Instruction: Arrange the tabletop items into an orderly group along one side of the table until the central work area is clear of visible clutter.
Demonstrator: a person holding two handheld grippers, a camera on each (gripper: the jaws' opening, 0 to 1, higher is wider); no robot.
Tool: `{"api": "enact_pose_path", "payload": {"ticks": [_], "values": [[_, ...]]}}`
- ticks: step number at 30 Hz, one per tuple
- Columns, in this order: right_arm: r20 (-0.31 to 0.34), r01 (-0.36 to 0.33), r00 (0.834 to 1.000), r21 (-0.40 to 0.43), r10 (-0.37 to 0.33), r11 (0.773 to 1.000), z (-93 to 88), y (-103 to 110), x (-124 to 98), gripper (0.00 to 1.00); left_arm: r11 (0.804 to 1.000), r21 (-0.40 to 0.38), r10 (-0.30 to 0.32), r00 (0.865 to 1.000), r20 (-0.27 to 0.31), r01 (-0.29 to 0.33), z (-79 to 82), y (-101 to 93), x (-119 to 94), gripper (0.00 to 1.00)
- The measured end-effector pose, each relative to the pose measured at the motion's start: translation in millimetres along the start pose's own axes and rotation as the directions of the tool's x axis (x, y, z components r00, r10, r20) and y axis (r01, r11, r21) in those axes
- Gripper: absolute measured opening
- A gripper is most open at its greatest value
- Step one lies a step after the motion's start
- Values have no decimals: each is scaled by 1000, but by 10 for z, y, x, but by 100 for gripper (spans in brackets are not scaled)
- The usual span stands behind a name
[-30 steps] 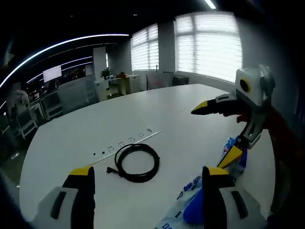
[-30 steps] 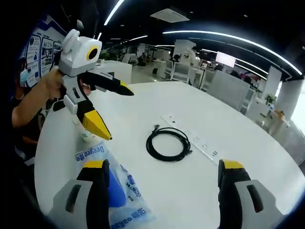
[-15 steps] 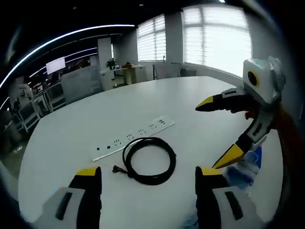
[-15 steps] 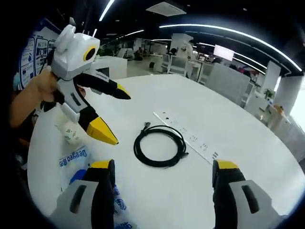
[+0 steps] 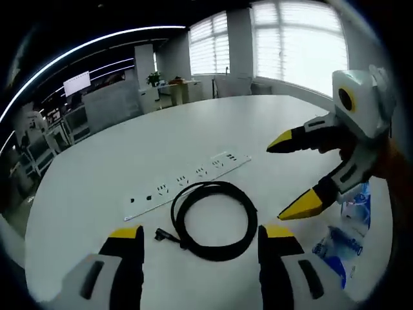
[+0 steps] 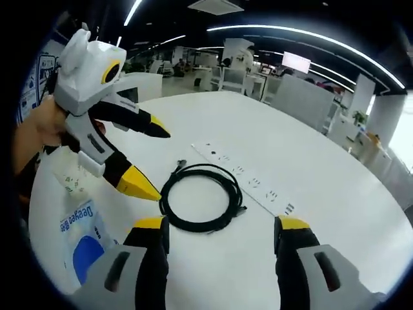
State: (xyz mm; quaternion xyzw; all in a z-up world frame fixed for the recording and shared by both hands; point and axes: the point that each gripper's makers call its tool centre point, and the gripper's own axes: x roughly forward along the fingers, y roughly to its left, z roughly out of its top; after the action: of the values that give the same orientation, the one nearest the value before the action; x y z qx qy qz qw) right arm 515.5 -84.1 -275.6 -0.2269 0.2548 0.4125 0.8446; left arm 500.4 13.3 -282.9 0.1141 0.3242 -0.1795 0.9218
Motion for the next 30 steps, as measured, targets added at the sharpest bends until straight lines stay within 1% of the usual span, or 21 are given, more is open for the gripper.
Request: {"api": "enact_pose_path", "payload": {"ticks": [3, 5, 6, 9, 11, 14, 15, 16, 18, 20, 21, 22, 24, 25, 26, 28, 30], "values": [[-2, 5, 1000, 4, -5, 1000, 8, -33, 37, 57, 1000, 8, 15, 1000, -24, -15, -43, -5, 67, 68], [2, 20, 1000, 11, -21, 1000, -18, -41, 47, 55, 1000, 5, 27, 999, -25, -27, -46, 14, 95, 65], [-1, 39, 999, 6, -39, 999, -37, -67, 64, 55, 1000, 1, 30, 999, -21, -30, -43, 25, 109, 65], [1, 54, 999, -8, -54, 999, -39, -147, 146, 51, 999, 8, 42, 999, -30, -42, -58, 45, 147, 64], [1, 56, 998, -4, -56, 998, -49, -167, 201, 50, 999, 26, 45, 998, -54, -43, -89, 54, 175, 64], [10, 51, 999, 15, -51, 999, -33, -201, 287, 49, 998, 18, 53, 997, -54, -52, -82, 86, 193, 63], [10, 50, 999, 19, -50, 999, -30, -219, 347, 49, 999, 20, 51, 998, -48, -50, -71, 80, 201, 63], [6, 51, 999, 15, -51, 999, -35, -216, 380, 49, 999, 25, 48, 998, -50, -47, -88, 62, 212, 63], [-18, 83, 996, -31, -84, 996, -76, -242, 428, 48, 997, 45, 62, 996, -61, -59, -125, 90, 240, 63], [-24, 114, 993, -69, -116, 991, -81, -296, 465, 46, 995, 45, 87, 995, -50, -85, -113, 134, 252, 59], [-6, 129, 991, -86, -130, 988, -51, -310, 506, 45, 994, 36, 106, 994, -20, -105, 0, 236, 285, 57], [-12, 127, 992, -82, -128, 989, -62, -312, 551, 45, 995, 30, 99, 995, -23, -98, 3, 233, 319, 56], [-12, 119, 993, -77, -120, 990, -59, -316, 598, 45, 996, 15, 87, 995, -49, -87, -56, 187, 345, 57], [-9, 106, 994, -68, -107, 992, -56, -308, 637, 45, 996, 18, 84, 995, -51, -83, -70, 172, 369, 57], [-8, 104, 994, -63, -105, 993, -54, -307, 656, 45, 996, 16, 91, 994, -59, -90, -91, 171, 385, 57], [-16, 106, 994, -66, -108, 992, -76, -312, 705, 44, 996, 27, 88, 994, -70, -86, -125, 158, 419, 57], [-18, 128, 991, -94, -131, 987, -93, -344, 734, 42, 995, 29, 94, 993, -77, -92, -155, 172, 449, 57]]}}
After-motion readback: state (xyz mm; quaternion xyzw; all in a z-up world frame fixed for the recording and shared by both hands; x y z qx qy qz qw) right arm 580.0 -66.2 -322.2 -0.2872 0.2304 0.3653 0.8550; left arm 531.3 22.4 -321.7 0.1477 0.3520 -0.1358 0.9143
